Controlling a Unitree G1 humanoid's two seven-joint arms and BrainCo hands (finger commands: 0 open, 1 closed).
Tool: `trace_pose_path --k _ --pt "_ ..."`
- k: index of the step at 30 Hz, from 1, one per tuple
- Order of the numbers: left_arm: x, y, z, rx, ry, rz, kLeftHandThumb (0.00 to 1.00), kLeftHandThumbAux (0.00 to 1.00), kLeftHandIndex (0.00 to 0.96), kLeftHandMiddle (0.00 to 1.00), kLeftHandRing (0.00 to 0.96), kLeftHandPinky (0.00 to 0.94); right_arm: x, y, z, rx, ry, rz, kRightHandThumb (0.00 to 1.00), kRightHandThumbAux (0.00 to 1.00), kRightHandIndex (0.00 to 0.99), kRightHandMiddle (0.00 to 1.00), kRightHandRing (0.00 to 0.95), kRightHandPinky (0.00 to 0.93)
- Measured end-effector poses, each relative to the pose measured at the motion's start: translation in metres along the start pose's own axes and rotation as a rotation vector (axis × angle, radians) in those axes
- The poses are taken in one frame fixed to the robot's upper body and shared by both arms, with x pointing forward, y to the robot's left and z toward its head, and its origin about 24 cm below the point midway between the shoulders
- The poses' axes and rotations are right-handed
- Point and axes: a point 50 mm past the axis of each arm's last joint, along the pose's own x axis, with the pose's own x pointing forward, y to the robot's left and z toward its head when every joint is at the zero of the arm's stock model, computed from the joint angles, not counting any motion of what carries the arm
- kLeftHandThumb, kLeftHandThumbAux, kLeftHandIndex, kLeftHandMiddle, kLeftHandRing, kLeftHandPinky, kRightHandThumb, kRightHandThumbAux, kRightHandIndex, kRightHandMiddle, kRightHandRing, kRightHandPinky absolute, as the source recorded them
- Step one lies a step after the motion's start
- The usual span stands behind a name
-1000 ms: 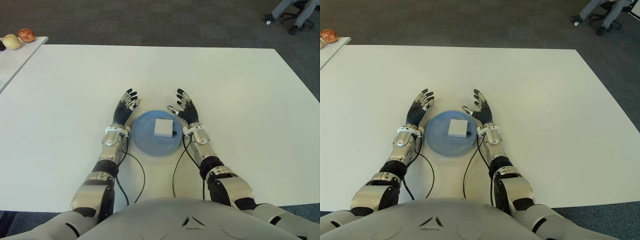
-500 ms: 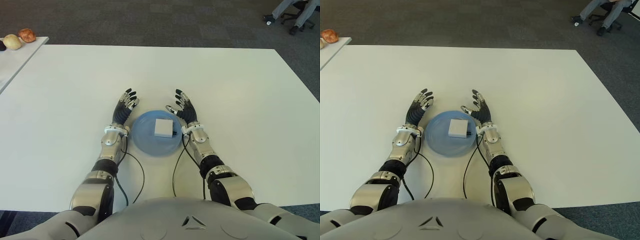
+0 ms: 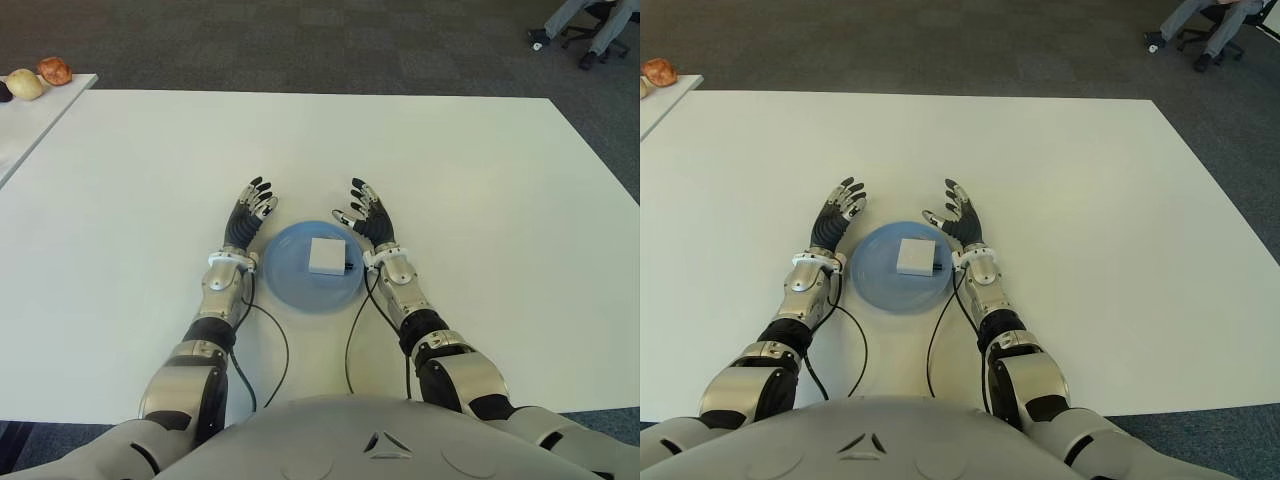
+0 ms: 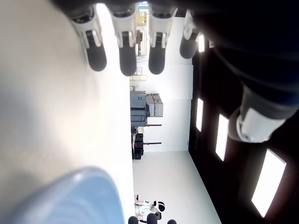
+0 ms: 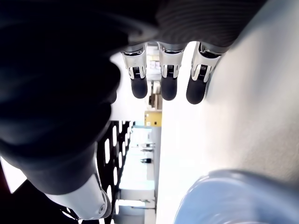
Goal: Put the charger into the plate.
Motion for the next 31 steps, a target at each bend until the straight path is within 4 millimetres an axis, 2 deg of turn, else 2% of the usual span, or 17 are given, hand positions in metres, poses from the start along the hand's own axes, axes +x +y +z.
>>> trace_pose_path --k 12,31 --pt "0.000 0.004 0.000 0.000 0.000 0.011 0.000 0.510 0.090 0.149 0.140 0.154 -0.003 -0.006 -0.003 -0.027 -0.027 -0.057 0.000 0.896 0.176 0.139 0.114 0.117" --pt "-0.007 0.022 0.000 0.001 -0.013 0.056 0.000 0.504 0.087 0.174 0.174 0.194 -0.006 -0.017 -0.001 -0.068 -0.081 -0.071 0.000 0.913 0.169 0.123 0.099 0.108"
